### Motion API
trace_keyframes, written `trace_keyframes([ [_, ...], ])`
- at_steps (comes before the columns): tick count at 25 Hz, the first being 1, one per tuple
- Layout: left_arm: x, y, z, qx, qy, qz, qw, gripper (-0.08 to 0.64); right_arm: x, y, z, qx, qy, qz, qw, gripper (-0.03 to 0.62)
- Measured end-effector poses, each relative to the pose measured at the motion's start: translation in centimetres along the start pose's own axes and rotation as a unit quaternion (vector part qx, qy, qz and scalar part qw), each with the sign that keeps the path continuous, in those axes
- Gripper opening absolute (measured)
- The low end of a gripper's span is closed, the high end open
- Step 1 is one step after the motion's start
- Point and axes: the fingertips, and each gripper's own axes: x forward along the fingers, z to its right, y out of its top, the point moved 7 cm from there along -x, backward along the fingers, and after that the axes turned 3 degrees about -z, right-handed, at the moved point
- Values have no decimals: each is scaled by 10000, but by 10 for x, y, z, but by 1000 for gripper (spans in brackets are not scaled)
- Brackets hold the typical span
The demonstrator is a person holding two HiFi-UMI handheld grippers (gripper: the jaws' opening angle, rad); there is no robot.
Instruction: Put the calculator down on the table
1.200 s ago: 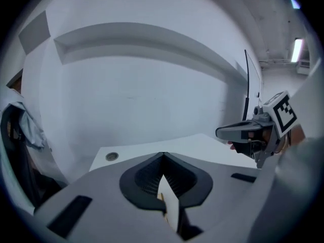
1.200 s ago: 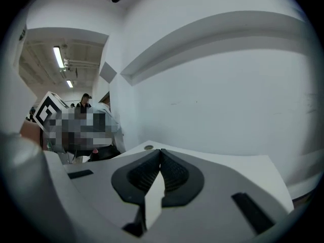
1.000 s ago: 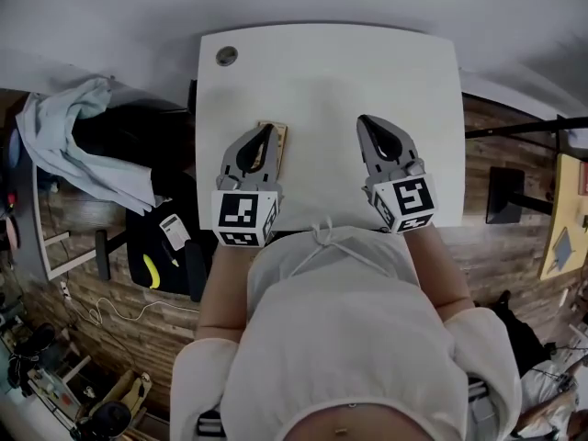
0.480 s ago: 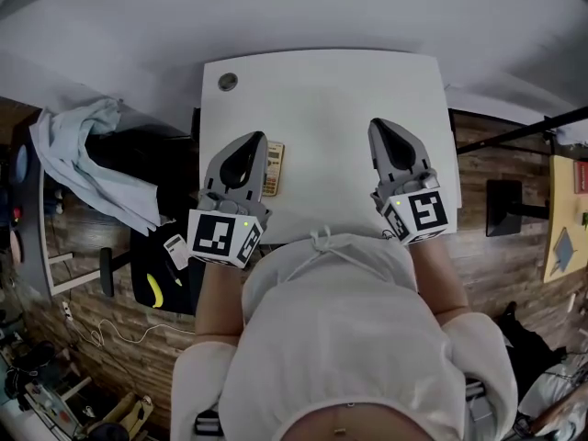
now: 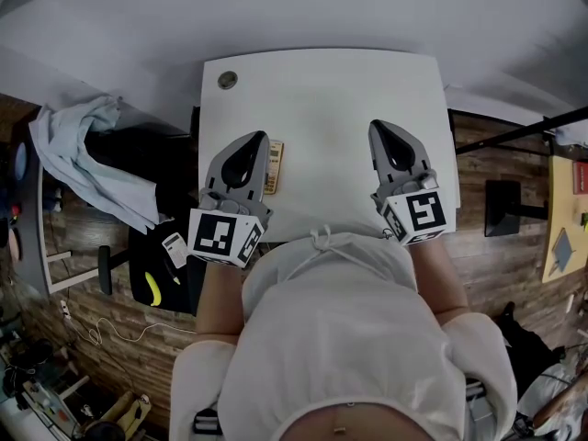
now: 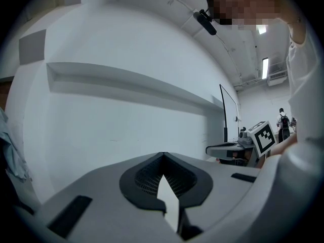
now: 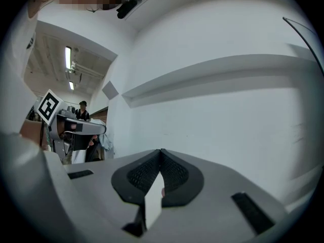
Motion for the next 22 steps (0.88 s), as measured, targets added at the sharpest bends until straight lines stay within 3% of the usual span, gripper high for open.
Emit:
trace_keyframes([
  [22,13,-5,-5,-183,-1,-48,9998,17,13,-6,8,63,36,-46,10000,0],
])
